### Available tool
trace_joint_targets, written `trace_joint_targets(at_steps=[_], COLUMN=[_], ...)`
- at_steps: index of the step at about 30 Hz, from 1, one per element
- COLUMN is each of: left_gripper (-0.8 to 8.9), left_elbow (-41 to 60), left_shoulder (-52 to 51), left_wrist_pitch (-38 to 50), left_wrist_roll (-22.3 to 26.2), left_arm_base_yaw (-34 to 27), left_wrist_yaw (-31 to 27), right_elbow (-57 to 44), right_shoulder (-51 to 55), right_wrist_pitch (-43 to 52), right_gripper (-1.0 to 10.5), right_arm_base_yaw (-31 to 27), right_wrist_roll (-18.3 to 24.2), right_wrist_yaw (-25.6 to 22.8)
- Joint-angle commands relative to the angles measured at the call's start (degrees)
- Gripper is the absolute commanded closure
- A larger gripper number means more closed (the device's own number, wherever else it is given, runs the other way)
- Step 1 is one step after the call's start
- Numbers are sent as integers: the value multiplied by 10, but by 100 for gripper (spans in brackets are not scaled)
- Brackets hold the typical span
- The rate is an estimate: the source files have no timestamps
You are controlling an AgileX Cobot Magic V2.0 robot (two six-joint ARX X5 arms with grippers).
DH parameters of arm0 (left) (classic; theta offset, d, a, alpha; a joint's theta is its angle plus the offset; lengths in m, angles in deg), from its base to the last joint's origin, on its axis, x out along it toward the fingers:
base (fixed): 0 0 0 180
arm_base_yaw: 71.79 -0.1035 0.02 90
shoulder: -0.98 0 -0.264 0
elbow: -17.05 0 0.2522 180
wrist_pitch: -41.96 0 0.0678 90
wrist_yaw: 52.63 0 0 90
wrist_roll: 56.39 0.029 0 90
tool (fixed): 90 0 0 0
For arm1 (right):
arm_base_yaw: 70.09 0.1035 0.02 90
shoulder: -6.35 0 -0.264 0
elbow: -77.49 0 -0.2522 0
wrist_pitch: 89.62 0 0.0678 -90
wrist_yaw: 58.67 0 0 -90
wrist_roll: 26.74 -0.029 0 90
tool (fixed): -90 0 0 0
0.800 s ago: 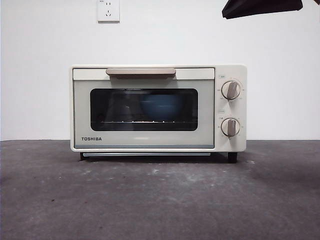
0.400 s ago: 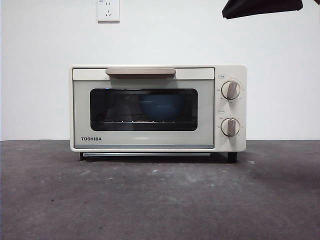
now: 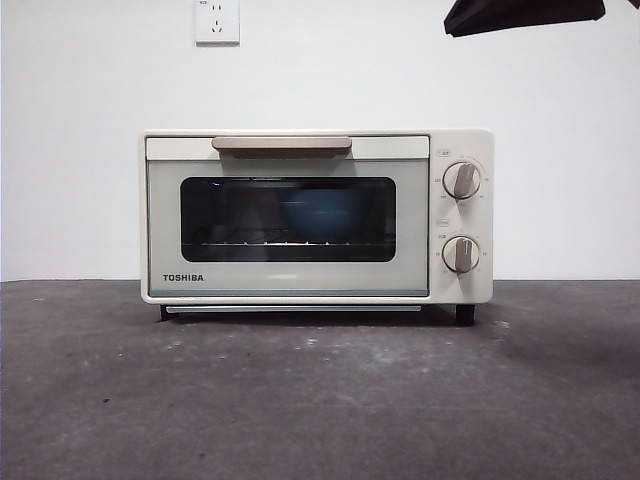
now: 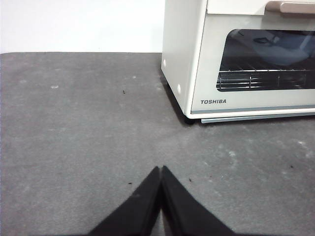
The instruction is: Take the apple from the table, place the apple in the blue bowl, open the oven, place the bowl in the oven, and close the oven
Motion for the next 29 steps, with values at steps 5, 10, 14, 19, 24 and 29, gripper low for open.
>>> trace_joint_targets(at_steps=[5,10,14,19,24,29], left_gripper=[806,806,806,806,806,806], left_elbow=[14,14,14,14,14,14], left_shoulder=[0,0,0,0,0,0], left_wrist_pitch=[3,3,3,3,3,3], left_wrist_roll=[-5,-5,-5,-5,-5,-5], left_arm_base_yaw=[-2,-2,-2,-2,-2,-1], left_wrist_yaw=[-2,-2,-2,-2,-2,-2], right_elbow=[0,0,0,0,0,-11], right_shoulder=[-2,-2,-2,-2,40,96], right_wrist_pitch=[9,10,11,10,-7,-20], right_gripper=[943,943,943,943,943,943], right_arm_base_yaw=[3,3,3,3,-31,-123], right_wrist_roll=[5,5,5,5,24,37], right_wrist_yaw=[-2,-2,-2,-2,-27,16])
